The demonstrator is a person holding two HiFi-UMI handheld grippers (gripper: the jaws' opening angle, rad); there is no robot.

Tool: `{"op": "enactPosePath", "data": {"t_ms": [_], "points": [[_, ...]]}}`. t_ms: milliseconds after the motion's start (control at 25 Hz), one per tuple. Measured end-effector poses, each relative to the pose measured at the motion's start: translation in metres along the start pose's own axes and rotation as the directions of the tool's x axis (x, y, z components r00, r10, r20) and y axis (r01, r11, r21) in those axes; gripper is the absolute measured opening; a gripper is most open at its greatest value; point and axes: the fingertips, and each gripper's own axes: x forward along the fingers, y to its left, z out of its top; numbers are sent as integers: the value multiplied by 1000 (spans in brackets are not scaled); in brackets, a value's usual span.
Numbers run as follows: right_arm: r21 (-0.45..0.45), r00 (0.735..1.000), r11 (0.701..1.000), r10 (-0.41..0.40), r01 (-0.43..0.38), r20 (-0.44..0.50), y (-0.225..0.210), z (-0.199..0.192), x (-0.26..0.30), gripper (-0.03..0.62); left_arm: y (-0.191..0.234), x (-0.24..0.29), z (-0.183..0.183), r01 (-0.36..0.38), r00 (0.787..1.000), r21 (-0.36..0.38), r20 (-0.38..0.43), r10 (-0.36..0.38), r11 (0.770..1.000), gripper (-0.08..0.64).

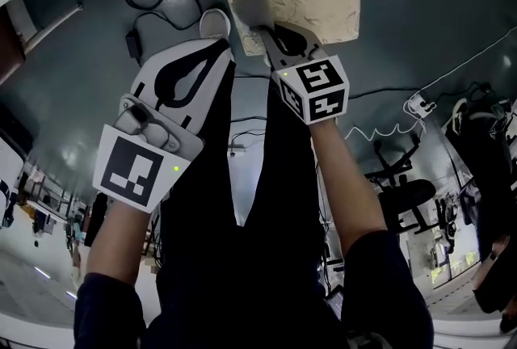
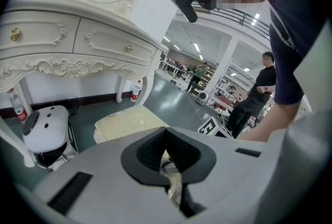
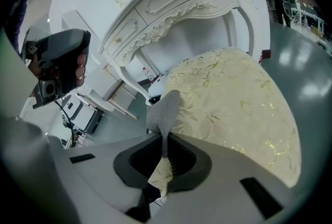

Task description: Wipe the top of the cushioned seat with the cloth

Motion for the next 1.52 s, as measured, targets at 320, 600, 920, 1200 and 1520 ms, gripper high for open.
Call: {"op": "enactPosePath", "data": {"t_ms": [320, 600, 920, 1200, 1520], "points": [[36, 999, 999, -27, 26, 20, -45, -3, -33, 38, -33, 40, 12, 33, 999, 19, -27, -33, 999, 6], [77, 997, 995, -72, 69, 32, -90, -6, -63, 38, -58, 79, 30, 71, 997, 42, -38, -69, 997, 7], [116, 993, 988, -106, 99, 51, -131, -7, -88, 38, -80, 117, 41, 113, 992, 68, -66, -109, 991, 6], [151, 991, 982, -125, 115, 53, -153, -13, -98, 38, -90, 142, 48, 134, 989, 74, -77, -128, 988, 6], [172, 987, 975, -152, 141, 50, -166, -14, -108, 38, -95, 150, 55, 155, 985, 83, -82, -148, 984, 7]]}}
